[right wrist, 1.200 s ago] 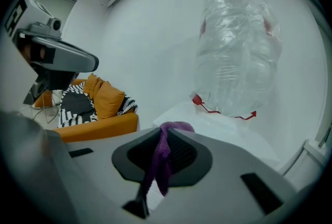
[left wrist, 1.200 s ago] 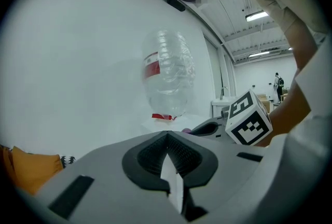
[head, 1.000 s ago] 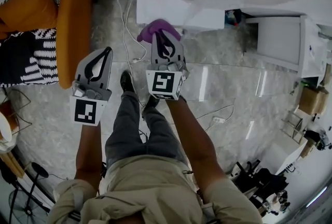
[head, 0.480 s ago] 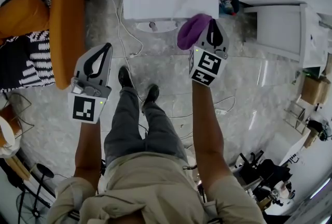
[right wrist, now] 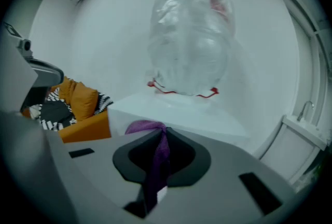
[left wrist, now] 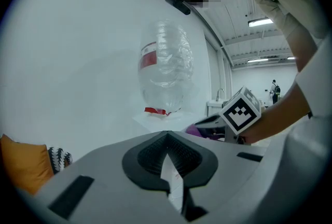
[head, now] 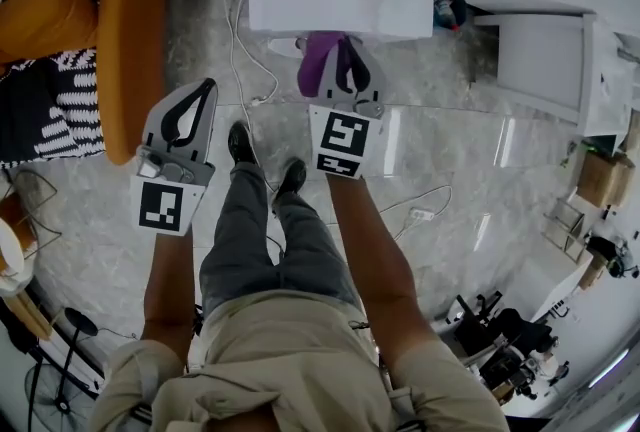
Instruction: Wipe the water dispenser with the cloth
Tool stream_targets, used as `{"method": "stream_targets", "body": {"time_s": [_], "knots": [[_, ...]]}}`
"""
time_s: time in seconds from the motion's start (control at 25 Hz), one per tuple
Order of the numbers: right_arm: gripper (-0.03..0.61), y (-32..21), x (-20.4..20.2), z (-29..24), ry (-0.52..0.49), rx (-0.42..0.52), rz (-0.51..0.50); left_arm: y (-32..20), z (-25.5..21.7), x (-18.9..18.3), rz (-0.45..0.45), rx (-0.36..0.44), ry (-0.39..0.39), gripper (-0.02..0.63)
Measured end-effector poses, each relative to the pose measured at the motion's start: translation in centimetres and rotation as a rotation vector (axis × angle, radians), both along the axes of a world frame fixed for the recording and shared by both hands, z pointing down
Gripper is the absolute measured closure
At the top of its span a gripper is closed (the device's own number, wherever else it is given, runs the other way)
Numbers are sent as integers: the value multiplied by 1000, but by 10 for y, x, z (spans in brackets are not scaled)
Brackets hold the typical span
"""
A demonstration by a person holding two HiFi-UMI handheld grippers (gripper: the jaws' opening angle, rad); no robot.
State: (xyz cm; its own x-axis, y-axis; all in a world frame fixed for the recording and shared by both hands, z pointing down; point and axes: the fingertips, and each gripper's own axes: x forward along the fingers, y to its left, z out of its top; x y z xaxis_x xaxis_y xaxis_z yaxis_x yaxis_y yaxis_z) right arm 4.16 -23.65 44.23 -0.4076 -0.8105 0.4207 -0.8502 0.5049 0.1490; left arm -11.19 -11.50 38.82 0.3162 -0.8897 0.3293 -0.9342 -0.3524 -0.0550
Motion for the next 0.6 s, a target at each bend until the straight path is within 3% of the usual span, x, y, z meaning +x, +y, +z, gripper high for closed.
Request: {"method": "stream_targets", "body": {"time_s": [0.08,0.2,0.4,0.6], "knots": [[541,14,-36,4,-23,-18,-66,3,0,-5,-4,8,-4,598],[541,20,-57,5,-52,-32,-79,7,0,-11,-15,10,-4,598],[541,17,-48,5,-45,-27,-67,9,4,-15,-19,3,4,598],[541,0,-7,4,-36,-5,5,4,4,1,20,9,3,598]]}}
